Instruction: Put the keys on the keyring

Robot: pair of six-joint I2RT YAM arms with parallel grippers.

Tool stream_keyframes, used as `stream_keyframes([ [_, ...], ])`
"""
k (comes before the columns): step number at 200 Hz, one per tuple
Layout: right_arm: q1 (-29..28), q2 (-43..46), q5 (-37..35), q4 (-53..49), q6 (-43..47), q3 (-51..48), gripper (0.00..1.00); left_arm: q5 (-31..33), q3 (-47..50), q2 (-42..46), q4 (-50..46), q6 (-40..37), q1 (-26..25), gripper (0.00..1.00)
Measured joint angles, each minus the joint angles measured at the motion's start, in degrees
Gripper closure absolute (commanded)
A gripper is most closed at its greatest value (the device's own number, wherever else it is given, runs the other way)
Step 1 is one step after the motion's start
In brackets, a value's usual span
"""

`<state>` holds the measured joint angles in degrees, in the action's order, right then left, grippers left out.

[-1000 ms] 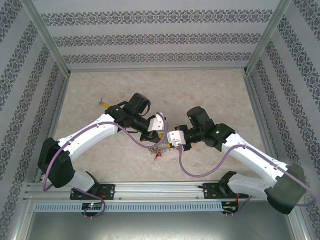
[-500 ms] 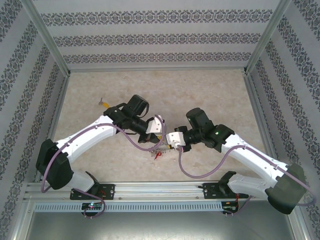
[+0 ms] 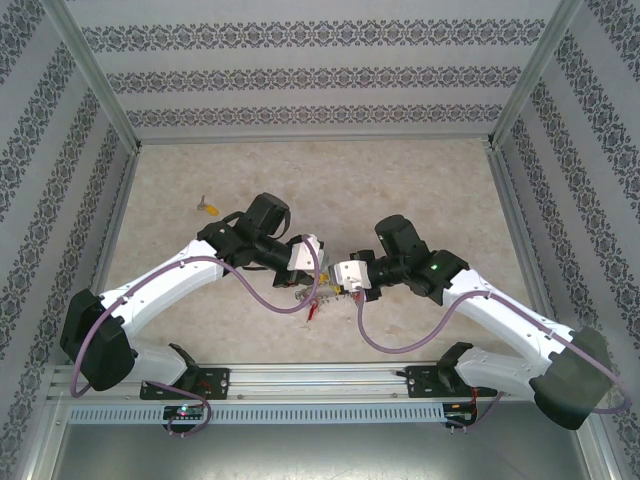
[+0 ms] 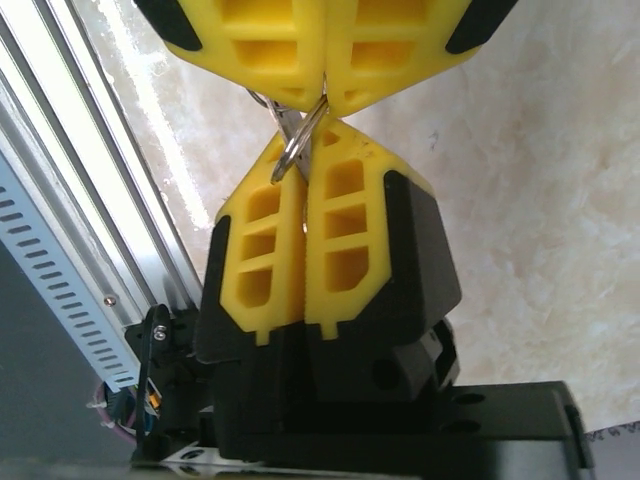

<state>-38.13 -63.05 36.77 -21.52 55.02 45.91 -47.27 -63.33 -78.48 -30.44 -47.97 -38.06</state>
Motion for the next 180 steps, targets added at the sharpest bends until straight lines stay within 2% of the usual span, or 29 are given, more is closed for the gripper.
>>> stream_keyframes([
  [19,0.4,0.0,-0.2,2.2,-2.0,-1.0,0.87,0.4,0.5,0.0,1.7,2.2,0.4,1.00],
  [77,1.8,0.2,0.0,6.2,-7.3,-2.6,0.80,0.5,2.3,0.1,6.7,8.8,1.4,1.00],
  [88,2.0,0.2,0.0,7.1,-8.1,-2.8,0.82,0.4,2.4,0.0,7.4,9.7,1.4,1.00],
  [102,2.0,0.2,-0.1,7.6,-8.7,-3.3,1.00,0.6,2.6,-0.1,8.3,10.6,1.5,1.00],
  [134,2.3,-0.3,0.1,8.1,-9.7,-3.5,1.00,-1.7,2.7,-0.7,8.2,9.8,1.8,1.00],
  [146,2.4,-0.4,0.5,7.8,-9.5,-3.5,1.00,-2.5,2.2,-1.5,7.2,8.7,1.8,0.91],
  [157,2.4,-0.5,0.9,7.4,-9.0,-3.5,1.00,-3.5,1.0,-2.6,5.5,7.3,1.9,0.78],
  [180,2.4,-0.5,1.9,5.9,-7.1,-3.5,1.00,-4.8,-0.8,-5.0,3.5,5.9,2.2,0.73],
])
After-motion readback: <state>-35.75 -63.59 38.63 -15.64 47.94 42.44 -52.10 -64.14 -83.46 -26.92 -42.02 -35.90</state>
